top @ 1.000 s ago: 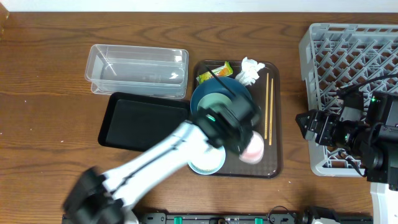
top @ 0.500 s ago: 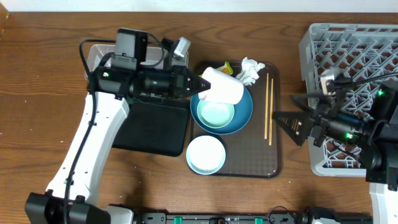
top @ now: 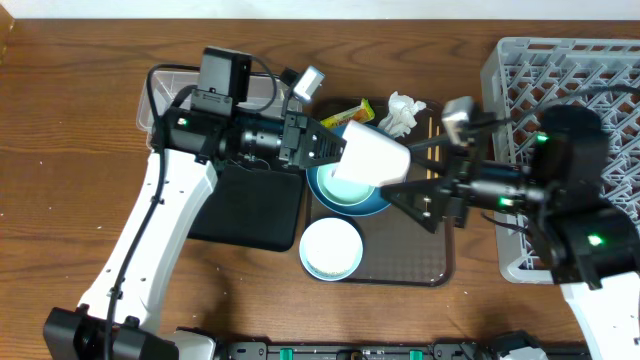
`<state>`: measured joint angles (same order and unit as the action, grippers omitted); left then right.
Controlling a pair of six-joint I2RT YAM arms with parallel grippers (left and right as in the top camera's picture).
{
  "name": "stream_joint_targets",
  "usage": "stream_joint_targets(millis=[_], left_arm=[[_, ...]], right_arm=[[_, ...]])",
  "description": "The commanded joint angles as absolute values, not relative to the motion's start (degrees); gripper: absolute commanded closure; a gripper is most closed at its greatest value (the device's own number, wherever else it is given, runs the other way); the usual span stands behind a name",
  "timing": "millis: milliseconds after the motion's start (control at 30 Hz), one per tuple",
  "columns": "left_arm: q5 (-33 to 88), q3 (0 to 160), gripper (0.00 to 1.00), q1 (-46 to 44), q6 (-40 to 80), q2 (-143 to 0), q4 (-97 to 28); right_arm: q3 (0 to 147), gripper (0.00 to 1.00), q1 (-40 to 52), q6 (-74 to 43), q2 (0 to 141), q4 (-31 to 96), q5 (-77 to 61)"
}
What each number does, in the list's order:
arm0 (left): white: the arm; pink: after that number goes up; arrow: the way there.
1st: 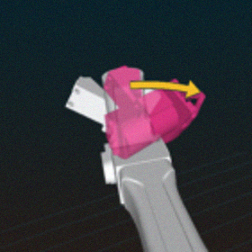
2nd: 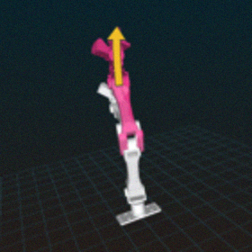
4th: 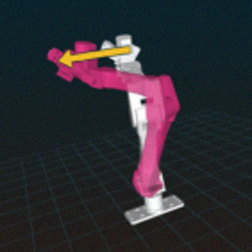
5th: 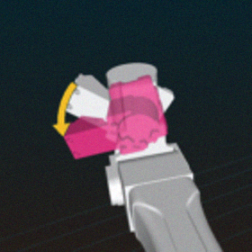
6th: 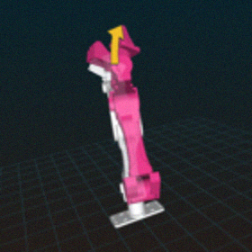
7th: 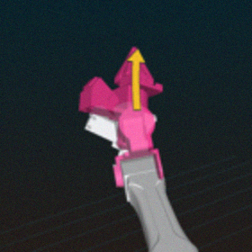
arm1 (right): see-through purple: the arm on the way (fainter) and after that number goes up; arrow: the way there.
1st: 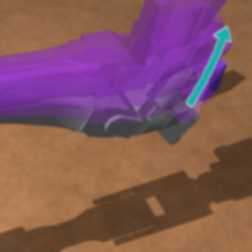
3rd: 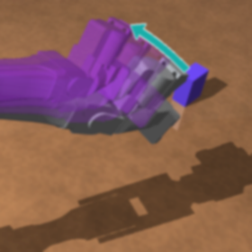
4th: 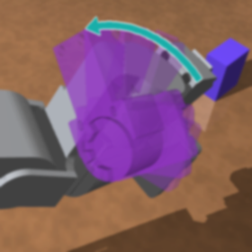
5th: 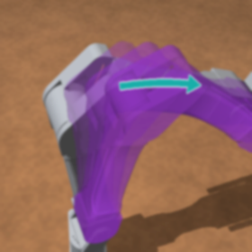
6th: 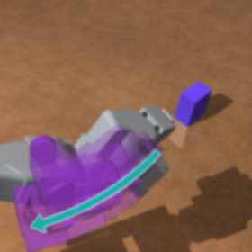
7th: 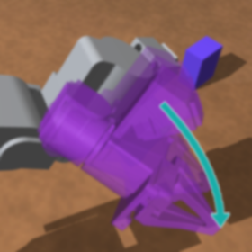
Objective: Sort waste into correct bins and load items into the dishwasher rack
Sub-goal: 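Lift the pink cup with the left gripper toward the right gripper, then grasp the pink cup with the right gripper, release left gripper, then place the pink cup into the dish rack with the right gripper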
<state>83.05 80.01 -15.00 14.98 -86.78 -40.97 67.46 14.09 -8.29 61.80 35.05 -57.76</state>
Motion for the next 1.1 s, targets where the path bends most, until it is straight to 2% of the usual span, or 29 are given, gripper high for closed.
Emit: stream_joint_targets(millis=[0, 33, 67, 133, 267, 300, 333, 367, 400, 533, 767, 900, 1067], left_arm=[[85.12, 79.75, 0.94, -16.19, 15.31, -86.3, -40.69], [85.1, 79.75, 0.94, -16.43, 15.31, -86.3, -40.66], [85.1, 79.75, 0.94, -16.49, 15.31, -86.3, -40.66], [85.08, 79.75, 0.94, -16.49, 15.31, -86.3, -40.66], [85.06, 79.75, 0.91, -16.47, 15.31, -86.3, -40.66], [85.03, 79.75, 0.83, -16.47, 15.31, -86.3, -40.66], [84.99, 79.75, 0.65, -16.47, 15.31, -86.3, -40.64], [84.73, 79.75, 0.4, -16.4, 15.29, -86.3, -40.62], [84.18, 79.75, 0.33, -16.29, 15.29, -86.3, -40.58], [80.47, 79.75, 0.21, -14.61, 15.31, -86.3, -40.01], [79.9, 79.75, 0.2, -10.15, 17.21, -86.04, -40.03], [79.18, 79.75, 0.19, -9.3, 17.21, -86.04, -40.03], [77.08, 79.75, 0.19, -9.32, 17.19, -86.04, -40.03]], right_arm=[[68.34, 0.1, 17.19, -10.5, 64.05, 34.52, -52.36], [68.34, 0.13, 17.58, -10.55, 64.62, 34.06, -52.31], [68.34, 0.23, 17.98, -10.72, 65.25, 33.28, -52.34], [68.34, 0.35, 18.06, -10.72, 65.54, 32.27, -52.36], [68.36, 0.39, 17.8, -10.66, 64.79, 31.33, -52.27], [68.36, 0.43, 17.41, -10.68, 64.34, 31.48, -52.27], [68.36, 0.44, 17.08, -10.68, 63.99, 31.59, -52.27], [68.36, 0.44, 16.6, -10.68, 63.51, 31.86, -52.27], [68.36, 0.44, 15.88, -10.68, 62.85, 32.38, -52.12], [68.36, 0.46, 11.51, -10.66, 59.29, 39.27, -45.74], [69.17, 0.48, 0.6, -12.38, 51.96, 62.78, -17.32], [71.37, 0.57, -6.46, -19.59, 51.48, 75.68, 0.6], [71.79, 0.57, -14.96, -20.34, 53.8, 81.32, 6.94]])
